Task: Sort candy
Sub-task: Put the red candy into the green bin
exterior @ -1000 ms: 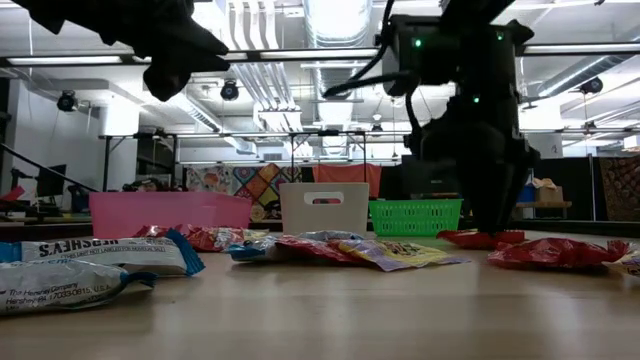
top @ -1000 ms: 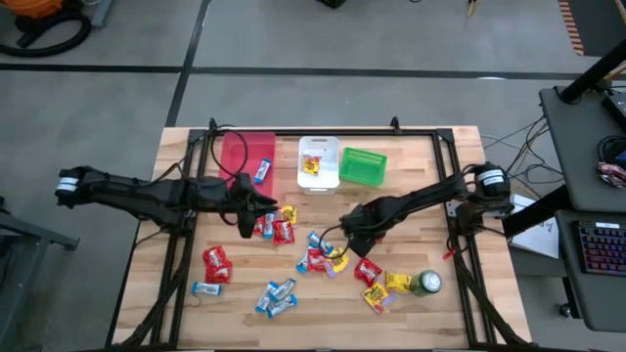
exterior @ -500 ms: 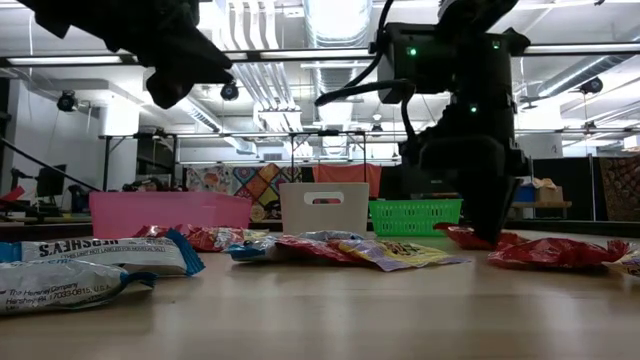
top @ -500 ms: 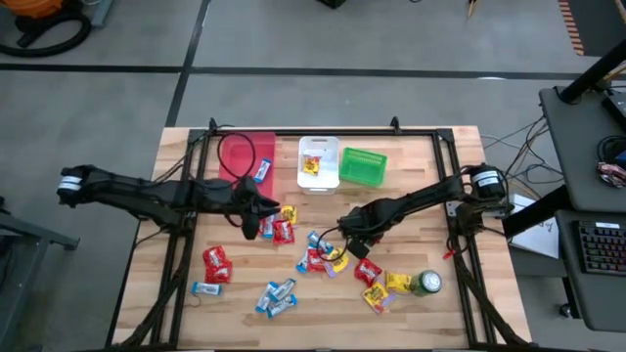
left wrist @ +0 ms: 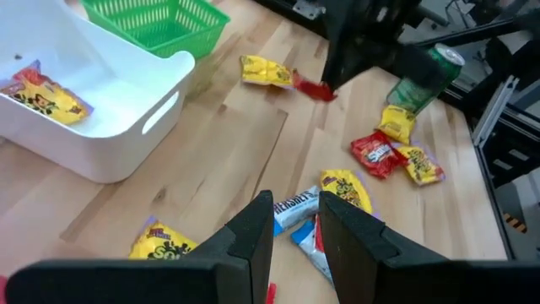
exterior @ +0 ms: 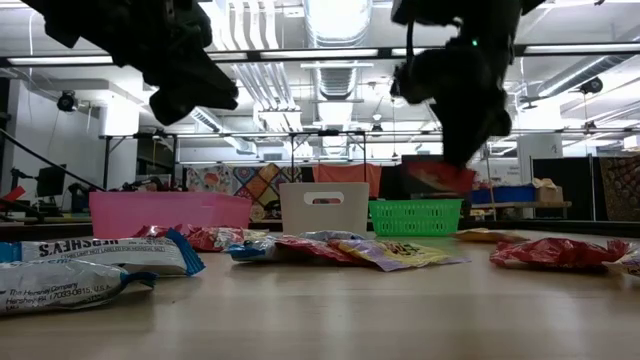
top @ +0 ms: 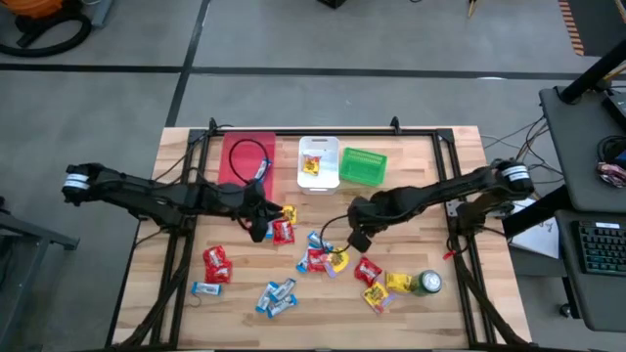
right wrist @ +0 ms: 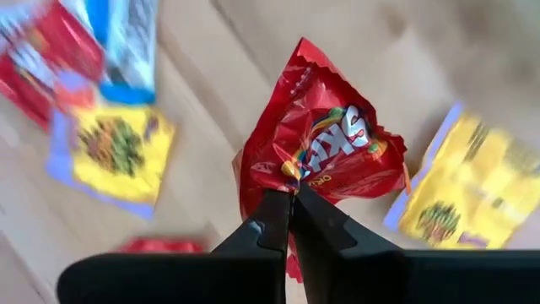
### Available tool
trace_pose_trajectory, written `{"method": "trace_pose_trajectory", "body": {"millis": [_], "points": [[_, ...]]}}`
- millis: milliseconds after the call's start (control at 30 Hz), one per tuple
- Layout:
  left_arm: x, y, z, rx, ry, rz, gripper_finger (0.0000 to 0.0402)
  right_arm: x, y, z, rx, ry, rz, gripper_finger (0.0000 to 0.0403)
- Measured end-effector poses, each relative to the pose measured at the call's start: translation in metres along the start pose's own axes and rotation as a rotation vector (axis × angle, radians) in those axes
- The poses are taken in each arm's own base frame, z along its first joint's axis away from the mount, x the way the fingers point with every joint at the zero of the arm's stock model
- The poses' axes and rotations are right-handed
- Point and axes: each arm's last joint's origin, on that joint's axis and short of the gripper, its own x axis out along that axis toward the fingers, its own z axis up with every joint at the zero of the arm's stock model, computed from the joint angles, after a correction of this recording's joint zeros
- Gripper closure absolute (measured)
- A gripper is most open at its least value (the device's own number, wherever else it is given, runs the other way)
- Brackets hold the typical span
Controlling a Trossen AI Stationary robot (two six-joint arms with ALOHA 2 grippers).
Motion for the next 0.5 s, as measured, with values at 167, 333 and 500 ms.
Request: {"method": "trace_pose_trajectory", "body": {"millis": [167, 333, 500], "points": [[0.001, -0.001, 0.002, -0.004, -0.023, -0.013, 0.032, -0.021, -0.02, 0.019, 0.021, -0.174, -0.038, 0.0394], [0.0, -0.003, 0.006, -0.004, -0.046, -0.026, 0.032, -0.027, -0.062, 0.044, 0.114, -0.241, -0.149, 0.0394], [-0.001, -0.004, 0.007, 0.003, -0.053, -0.03, 0.032, -0.019, -0.109, 0.067, 0.243, -0.253, -0.244, 0.0394]]}}
